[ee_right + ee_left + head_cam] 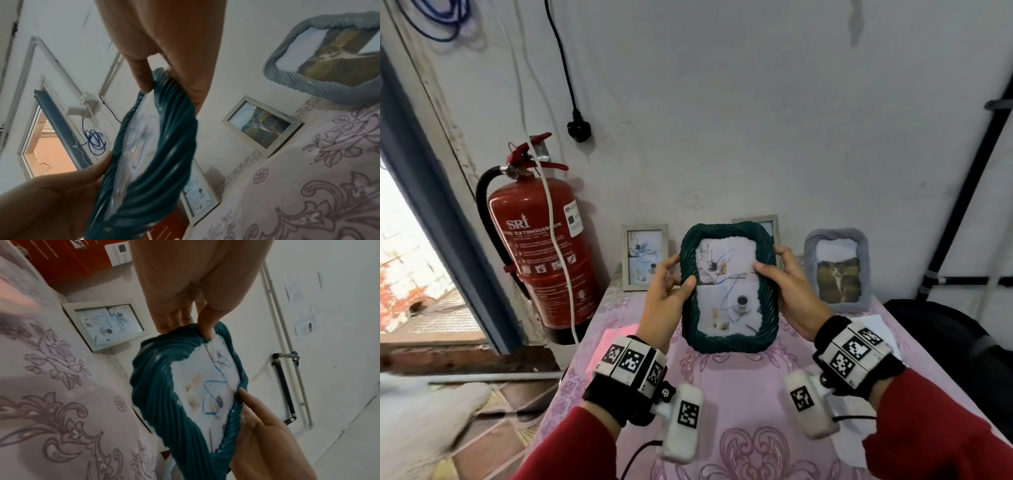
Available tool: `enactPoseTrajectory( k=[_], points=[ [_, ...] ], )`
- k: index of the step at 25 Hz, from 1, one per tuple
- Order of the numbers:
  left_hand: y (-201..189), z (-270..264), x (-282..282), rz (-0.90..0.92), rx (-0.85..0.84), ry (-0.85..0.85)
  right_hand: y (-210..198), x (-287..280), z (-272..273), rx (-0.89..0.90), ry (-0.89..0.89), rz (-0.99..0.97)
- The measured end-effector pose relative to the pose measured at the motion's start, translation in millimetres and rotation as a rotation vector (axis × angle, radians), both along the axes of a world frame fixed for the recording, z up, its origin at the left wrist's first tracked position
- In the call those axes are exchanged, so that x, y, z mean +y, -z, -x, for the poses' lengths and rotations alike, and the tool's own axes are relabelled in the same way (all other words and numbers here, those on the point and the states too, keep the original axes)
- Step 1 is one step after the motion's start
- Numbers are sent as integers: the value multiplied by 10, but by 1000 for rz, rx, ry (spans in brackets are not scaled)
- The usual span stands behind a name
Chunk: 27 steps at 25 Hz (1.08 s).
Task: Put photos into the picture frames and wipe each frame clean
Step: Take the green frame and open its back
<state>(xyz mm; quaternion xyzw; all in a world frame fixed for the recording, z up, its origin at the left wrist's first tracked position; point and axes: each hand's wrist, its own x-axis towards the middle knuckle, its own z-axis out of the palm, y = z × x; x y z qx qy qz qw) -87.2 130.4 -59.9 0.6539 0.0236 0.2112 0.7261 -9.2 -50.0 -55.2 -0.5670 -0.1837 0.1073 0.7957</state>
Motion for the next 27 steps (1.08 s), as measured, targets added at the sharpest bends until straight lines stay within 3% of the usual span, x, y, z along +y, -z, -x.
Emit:
enactPoseTrajectory(
  k=[5, 9, 11, 15, 17, 23, 27],
  points=[
    [84, 223, 25, -78, 22, -92, 22, 6, 305, -9, 7, -1],
    [156, 388, -49, -587, -95, -375, 107, 69, 484, -18, 66, 39],
    [171, 461, -169, -697, -177, -286, 151, 104, 547, -8, 72, 27],
    [263, 512, -396, -714, -167, -66, 179, 160, 652, 49, -3, -26],
    [292, 512, -448, -655, -141, -43, 174, 168, 691, 29, -23, -9],
    [281, 507, -469, -248, -164, 16, 252, 191, 743, -61, -8, 68],
    [310, 543, -395, 19, -133, 27, 375, 173, 734, -219, 116, 251]
  ],
)
